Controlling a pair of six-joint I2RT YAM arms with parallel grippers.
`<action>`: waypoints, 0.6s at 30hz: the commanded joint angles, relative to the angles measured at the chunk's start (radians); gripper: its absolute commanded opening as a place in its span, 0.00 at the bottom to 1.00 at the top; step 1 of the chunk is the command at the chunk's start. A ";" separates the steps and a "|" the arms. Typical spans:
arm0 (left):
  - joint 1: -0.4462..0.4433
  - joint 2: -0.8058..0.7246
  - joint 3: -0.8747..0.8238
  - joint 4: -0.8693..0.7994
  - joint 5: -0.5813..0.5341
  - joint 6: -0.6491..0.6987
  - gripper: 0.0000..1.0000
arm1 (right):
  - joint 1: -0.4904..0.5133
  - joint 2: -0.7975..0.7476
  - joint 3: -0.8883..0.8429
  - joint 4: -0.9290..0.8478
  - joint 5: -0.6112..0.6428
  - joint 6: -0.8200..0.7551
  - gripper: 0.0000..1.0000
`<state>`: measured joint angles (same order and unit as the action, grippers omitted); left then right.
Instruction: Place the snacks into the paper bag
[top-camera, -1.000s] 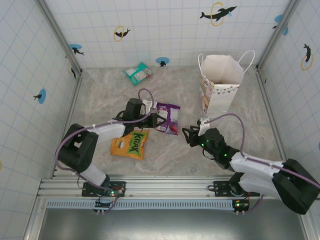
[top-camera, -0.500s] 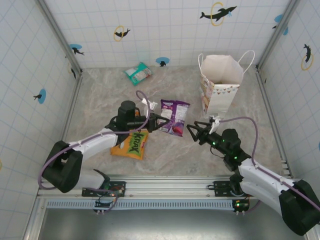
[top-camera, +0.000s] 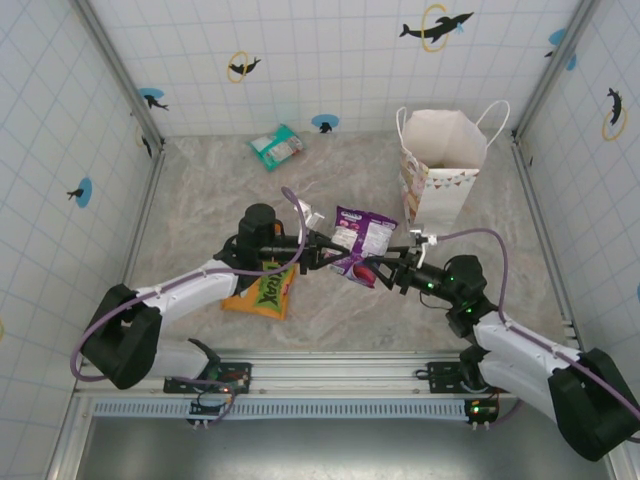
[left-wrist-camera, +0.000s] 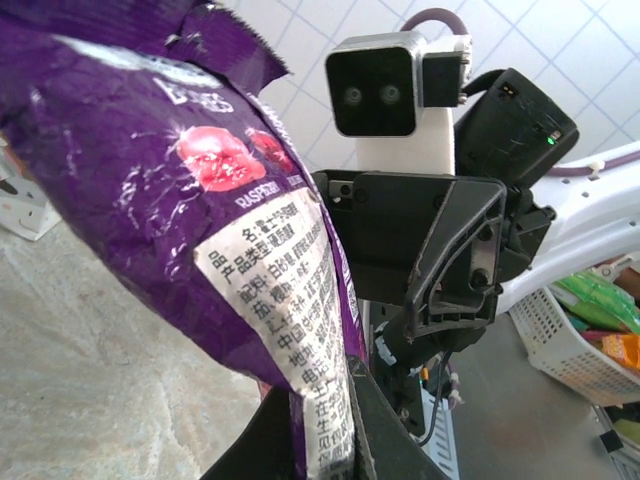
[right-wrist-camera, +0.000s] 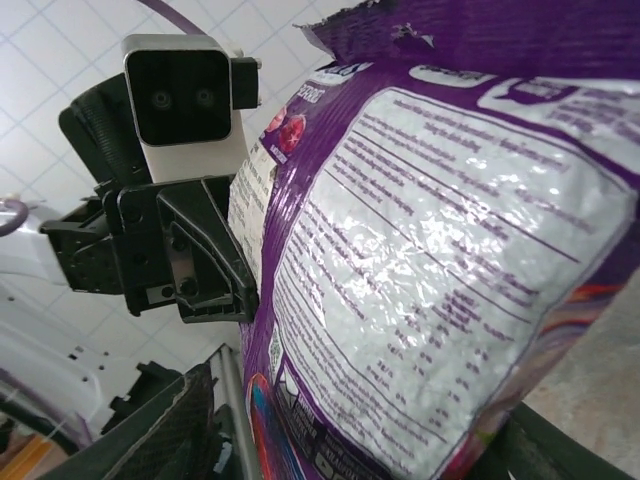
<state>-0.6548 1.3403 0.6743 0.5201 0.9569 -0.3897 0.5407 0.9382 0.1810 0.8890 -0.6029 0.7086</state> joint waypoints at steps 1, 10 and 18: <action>-0.012 -0.013 0.045 0.068 0.018 0.039 0.14 | 0.004 0.010 0.056 0.097 -0.094 0.031 0.59; -0.016 -0.001 0.060 -0.005 -0.073 0.058 0.19 | 0.002 -0.027 0.048 0.015 0.009 -0.012 0.24; -0.016 -0.010 0.065 -0.069 -0.177 0.069 0.47 | -0.001 -0.099 0.030 -0.054 0.119 -0.057 0.13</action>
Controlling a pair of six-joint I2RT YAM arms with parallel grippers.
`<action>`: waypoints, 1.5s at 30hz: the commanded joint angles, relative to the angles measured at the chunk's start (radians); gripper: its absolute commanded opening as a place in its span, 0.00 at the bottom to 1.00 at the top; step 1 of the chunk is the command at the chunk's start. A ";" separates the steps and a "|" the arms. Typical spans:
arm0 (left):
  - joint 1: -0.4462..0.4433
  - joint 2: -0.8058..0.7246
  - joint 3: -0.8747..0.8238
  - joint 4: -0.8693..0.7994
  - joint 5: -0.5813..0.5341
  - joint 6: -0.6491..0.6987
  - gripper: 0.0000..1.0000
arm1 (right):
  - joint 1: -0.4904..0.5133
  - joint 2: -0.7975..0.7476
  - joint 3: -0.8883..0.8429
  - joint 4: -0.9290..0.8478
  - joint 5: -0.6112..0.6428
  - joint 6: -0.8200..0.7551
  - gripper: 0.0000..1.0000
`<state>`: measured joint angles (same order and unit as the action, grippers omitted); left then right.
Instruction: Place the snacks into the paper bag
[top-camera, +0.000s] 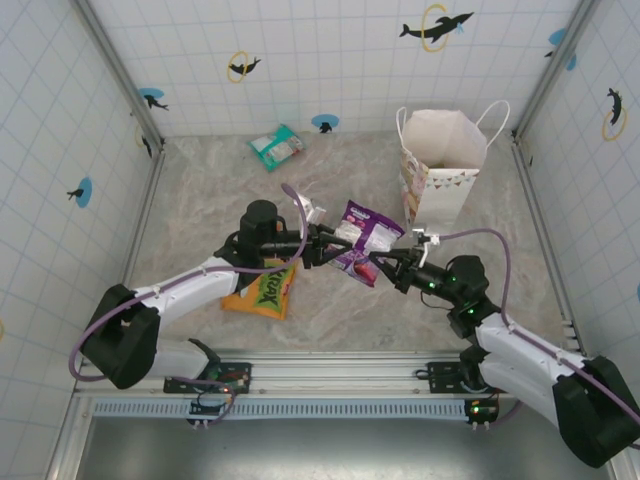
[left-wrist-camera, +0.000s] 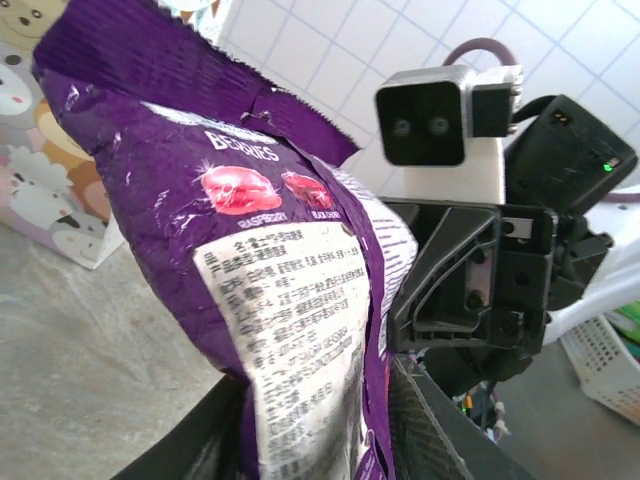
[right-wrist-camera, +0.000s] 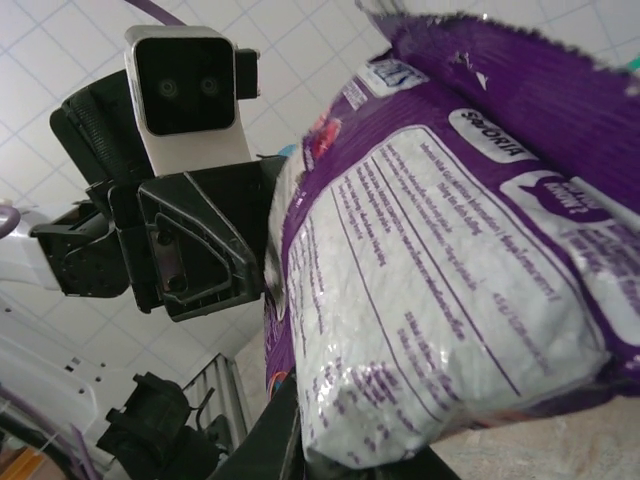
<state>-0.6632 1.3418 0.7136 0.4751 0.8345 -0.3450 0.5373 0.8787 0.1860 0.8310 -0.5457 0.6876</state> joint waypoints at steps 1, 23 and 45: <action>-0.007 -0.011 0.029 -0.036 -0.070 0.026 0.51 | 0.001 -0.049 0.024 -0.011 0.074 -0.042 0.12; -0.007 -0.081 0.079 -0.281 -0.536 0.047 0.98 | -0.053 -0.230 0.265 -0.472 0.390 -0.316 0.09; -0.007 -0.084 0.121 -0.350 -0.680 0.067 0.98 | -0.230 0.019 0.739 -0.601 0.704 -0.674 0.10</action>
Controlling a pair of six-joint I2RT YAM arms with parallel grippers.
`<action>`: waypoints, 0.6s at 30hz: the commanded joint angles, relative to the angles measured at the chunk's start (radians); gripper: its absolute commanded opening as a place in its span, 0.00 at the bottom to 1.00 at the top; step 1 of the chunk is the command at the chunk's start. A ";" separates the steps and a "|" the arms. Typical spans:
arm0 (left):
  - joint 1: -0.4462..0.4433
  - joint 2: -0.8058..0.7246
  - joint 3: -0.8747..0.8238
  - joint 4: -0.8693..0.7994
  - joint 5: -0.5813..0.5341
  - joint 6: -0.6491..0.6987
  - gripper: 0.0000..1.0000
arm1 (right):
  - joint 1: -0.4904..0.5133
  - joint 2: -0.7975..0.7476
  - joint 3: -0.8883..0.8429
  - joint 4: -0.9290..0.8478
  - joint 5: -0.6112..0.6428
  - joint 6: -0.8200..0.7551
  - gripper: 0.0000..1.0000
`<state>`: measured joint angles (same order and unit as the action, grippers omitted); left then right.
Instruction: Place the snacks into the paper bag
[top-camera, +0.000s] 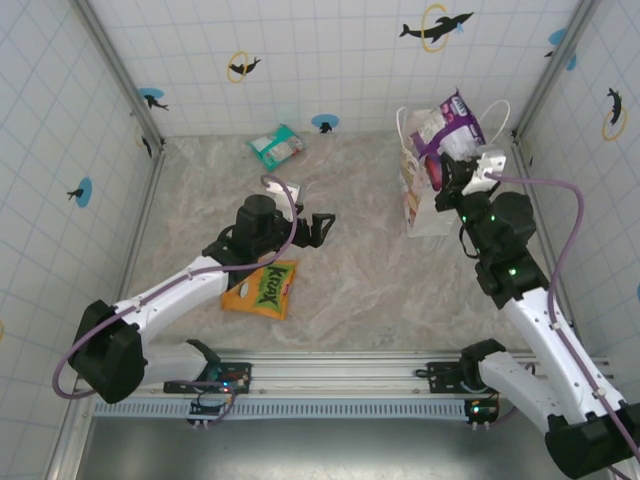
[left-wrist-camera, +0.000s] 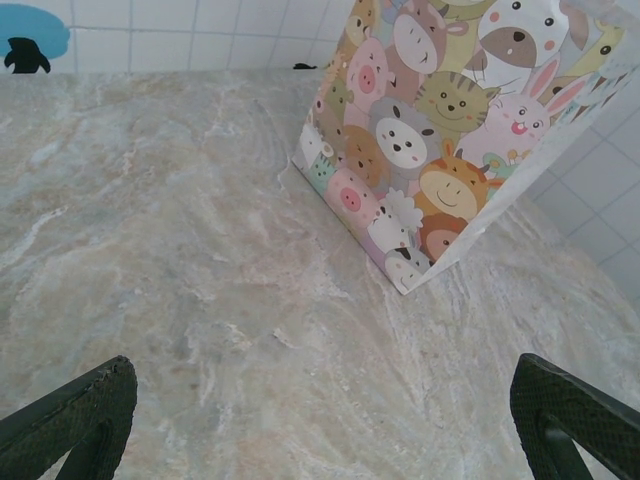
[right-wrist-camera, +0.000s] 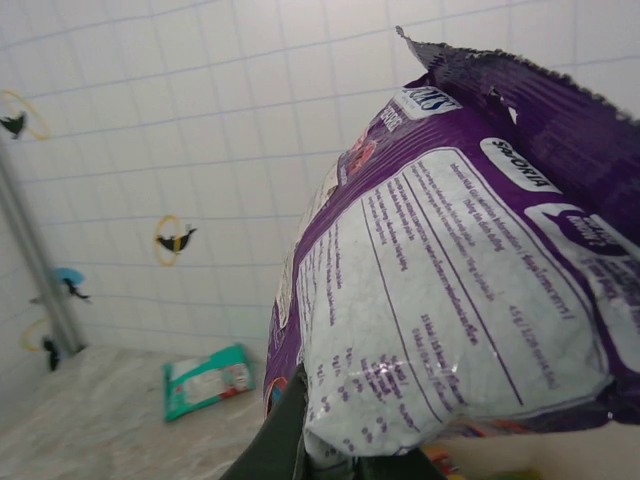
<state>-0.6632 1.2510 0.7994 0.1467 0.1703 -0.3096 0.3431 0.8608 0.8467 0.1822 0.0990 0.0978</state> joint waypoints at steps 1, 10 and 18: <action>-0.007 0.007 0.037 -0.025 -0.018 0.032 0.98 | -0.049 0.057 0.092 0.040 0.063 -0.097 0.10; -0.006 0.011 0.037 -0.036 -0.043 0.032 0.98 | -0.173 0.245 0.193 0.019 -0.001 -0.170 0.10; -0.007 0.030 0.041 -0.039 -0.054 0.067 0.98 | -0.238 0.367 0.209 0.036 -0.103 -0.143 0.11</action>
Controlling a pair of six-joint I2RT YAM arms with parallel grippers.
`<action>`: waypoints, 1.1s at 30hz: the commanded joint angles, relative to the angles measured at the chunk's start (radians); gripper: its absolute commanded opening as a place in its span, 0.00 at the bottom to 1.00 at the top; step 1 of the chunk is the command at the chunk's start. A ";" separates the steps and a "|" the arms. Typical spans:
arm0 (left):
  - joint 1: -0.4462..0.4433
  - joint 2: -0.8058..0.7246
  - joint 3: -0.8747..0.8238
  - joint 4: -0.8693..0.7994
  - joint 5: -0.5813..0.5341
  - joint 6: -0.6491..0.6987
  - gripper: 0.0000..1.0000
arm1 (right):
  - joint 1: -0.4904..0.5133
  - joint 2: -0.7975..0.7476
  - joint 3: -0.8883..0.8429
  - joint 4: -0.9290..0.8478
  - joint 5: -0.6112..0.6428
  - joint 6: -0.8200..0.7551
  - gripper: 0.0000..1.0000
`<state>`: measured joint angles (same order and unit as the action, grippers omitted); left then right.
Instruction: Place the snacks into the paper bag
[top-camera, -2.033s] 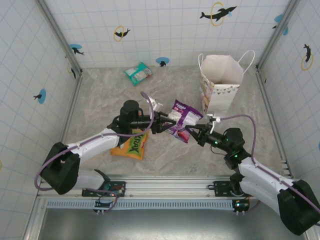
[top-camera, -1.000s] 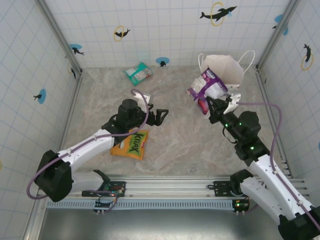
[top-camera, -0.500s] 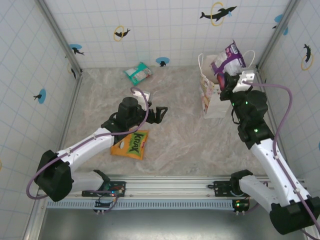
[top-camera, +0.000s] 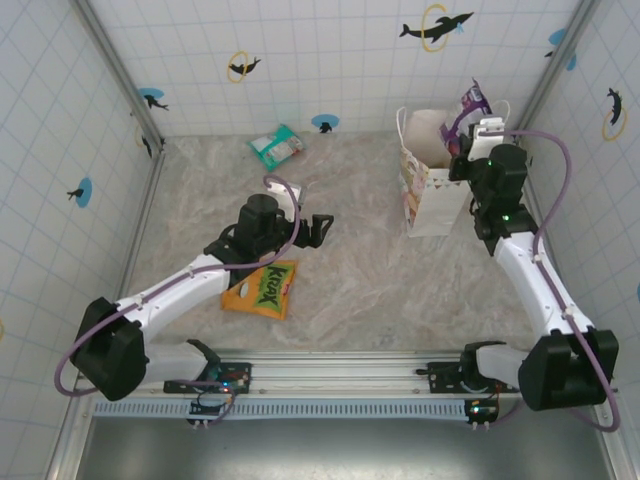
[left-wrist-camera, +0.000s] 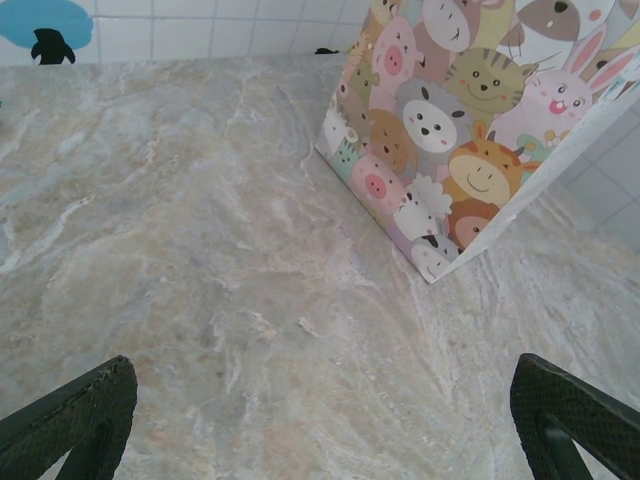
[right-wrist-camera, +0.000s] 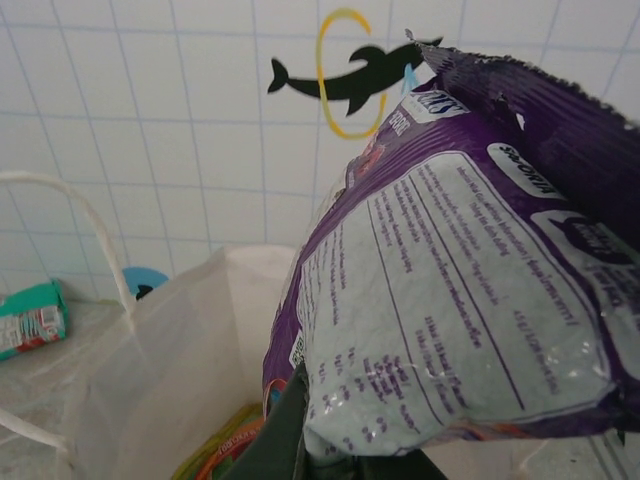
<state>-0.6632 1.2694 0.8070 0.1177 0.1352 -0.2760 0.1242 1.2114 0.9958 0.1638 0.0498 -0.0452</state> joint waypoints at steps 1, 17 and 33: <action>-0.006 0.012 0.037 -0.013 -0.020 0.035 0.98 | -0.026 0.023 0.060 0.058 -0.062 0.009 0.11; -0.006 0.018 0.040 -0.032 -0.024 0.028 0.98 | -0.044 0.039 0.048 0.039 -0.084 0.037 0.38; -0.006 0.016 0.043 -0.051 -0.062 -0.038 0.98 | -0.046 0.000 0.061 -0.024 -0.122 0.069 0.46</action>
<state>-0.6632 1.2835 0.8204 0.0811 0.1036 -0.2790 0.0830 1.2461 0.9958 0.1589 -0.0463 0.0036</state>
